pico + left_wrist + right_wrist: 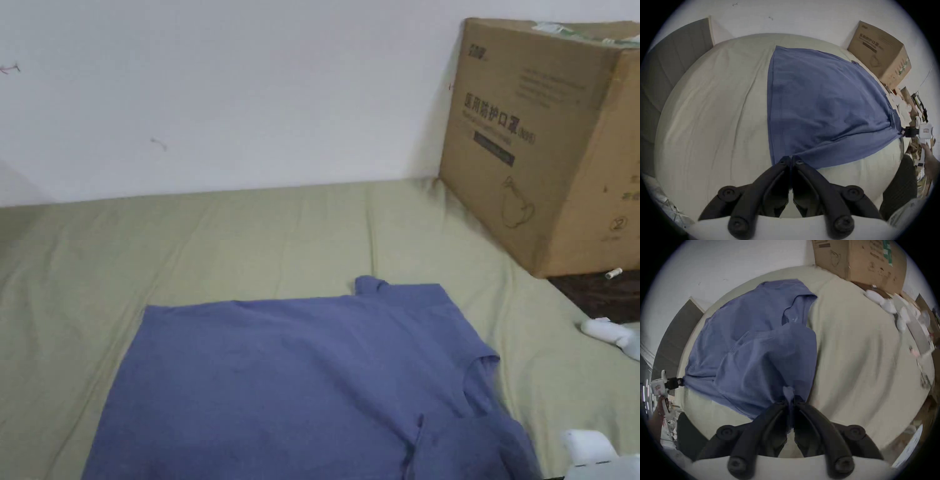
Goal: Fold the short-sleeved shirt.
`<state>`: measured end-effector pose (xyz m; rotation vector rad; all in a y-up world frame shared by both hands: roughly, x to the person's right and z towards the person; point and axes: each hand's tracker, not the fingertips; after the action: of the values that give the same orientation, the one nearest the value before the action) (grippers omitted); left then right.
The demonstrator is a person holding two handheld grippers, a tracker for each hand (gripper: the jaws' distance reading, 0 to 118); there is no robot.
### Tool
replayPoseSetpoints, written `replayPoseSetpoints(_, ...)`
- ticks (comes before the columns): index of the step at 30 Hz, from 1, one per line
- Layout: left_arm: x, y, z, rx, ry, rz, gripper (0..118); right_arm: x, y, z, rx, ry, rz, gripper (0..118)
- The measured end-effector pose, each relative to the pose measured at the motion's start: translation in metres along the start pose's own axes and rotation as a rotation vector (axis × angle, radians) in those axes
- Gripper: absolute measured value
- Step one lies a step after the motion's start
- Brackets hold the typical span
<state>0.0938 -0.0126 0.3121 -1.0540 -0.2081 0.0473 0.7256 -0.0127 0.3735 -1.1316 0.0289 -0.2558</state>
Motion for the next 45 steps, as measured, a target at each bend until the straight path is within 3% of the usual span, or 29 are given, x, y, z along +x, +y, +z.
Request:
replayPoseSetpoints(5, 0.002, -0.042, 0.029, -0.022, -0.031, -0.006, 2, -0.007, -0.030, 0.020, -0.058, -0.023, 0.086, 5)
replayPoseSetpoints(9, -0.008, -0.052, 0.048, -0.020, -0.056, -0.052, 6, -0.014, -0.037, 0.034, -0.066, -0.033, 0.096, 10)
replayPoseSetpoints(10, 0.000, -0.054, 0.058, -0.016, -0.060, -0.054, 14, -0.016, -0.038, 0.037, -0.064, -0.044, 0.104, 21)
replayPoseSetpoints(11, 0.000, -0.054, 0.063, -0.008, -0.056, -0.057, 31, -0.016, -0.038, 0.040, -0.063, -0.074, 0.108, 42)
replayPoseSetpoints(12, 0.000, -0.054, 0.068, 0.011, -0.034, -0.061, 66, -0.017, -0.038, 0.042, -0.059, -0.092, 0.110, 81)
replayPoseSetpoints(13, 0.000, -0.053, 0.072, 0.028, -0.022, -0.063, 94, -0.018, -0.039, 0.044, -0.055, -0.091, 0.107, 99)
replayPoseSetpoints(14, 0.003, -0.053, 0.077, 0.050, -0.018, -0.058, 111, -0.019, -0.040, 0.050, -0.020, -0.085, 0.102, 100)
replayPoseSetpoints(15, 0.006, -0.053, 0.084, 0.096, -0.011, -0.042, 118, -0.023, -0.039, 0.057, 0.027, -0.086, 0.097, 100)
replayPoseSetpoints(18, 0.018, -0.042, 0.103, 0.201, -0.032, 0.013, 117, -0.043, -0.037, 0.078, 0.146, -0.147, 0.134, 100)
replayPoseSetpoints(22, 0.047, -0.020, 0.129, 0.377, -0.087, 0.028, 117, -0.077, -0.026, 0.103, 0.293, -0.142, 0.211, 103)
replayPoseSetpoints(24, 0.068, -0.008, 0.141, 0.469, -0.091, 0.025, 116, -0.096, -0.018, 0.111, 0.344, -0.118, 0.223, 103)
replayPoseSetpoints(26, 0.086, 0.001, 0.148, 0.524, -0.119, -0.011, 108, -0.110, -0.014, 0.118, 0.447, -0.031, 0.195, 96)
replayPoseSetpoints(27, 0.098, 0.004, 0.151, 0.558, -0.104, -0.040, 89, -0.116, -0.011, 0.122, 0.508, 0.007, 0.177, 79)
replayPoseSetpoints(28, 0.109, 0.006, 0.154, 0.593, -0.078, -0.060, 61, -0.122, -0.010, 0.126, 0.554, 0.029, 0.156, 54)
replayPoseSetpoints(29, 0.120, 0.007, 0.157, 0.633, -0.051, -0.068, 61, -0.128, -0.008, 0.130, 0.595, 0.054, 0.131, 43)
replayPoseSetpoints(30, 0.124, 0.008, 0.154, 0.653, -0.046, -0.069, 48, -0.133, -0.005, 0.133, 0.622, 0.082, 0.112, 31)
replayPoseSetpoints(31, 0.130, 0.010, 0.153, 0.662, -0.047, -0.069, 22, -0.136, -0.003, 0.135, 0.641, 0.094, 0.096, 9)
replayPoseSetpoints(32, 0.137, 0.012, 0.155, 0.714, -0.039, -0.066, 0, -0.139, -0.002, 0.137, 0.666, 0.074, 0.081, 1)
replayPoseSetpoints(36, 0.149, 0.017, 0.151, 0.698, -0.057, -0.079, 0, -0.144, 0.007, 0.137, 0.658, 0.075, 0.090, 1)
replayPoseSetpoints(40, 0.134, 0.025, 0.146, 0.609, -0.048, -0.046, 0, -0.140, 0.010, 0.135, 0.641, 0.015, 0.147, 1)
replayPoseSetpoints(45, 0.069, 0.035, 0.109, 0.113, -0.082, 0.047, 0, -0.125, 0.005, 0.132, 0.603, 0.079, 0.184, 1)
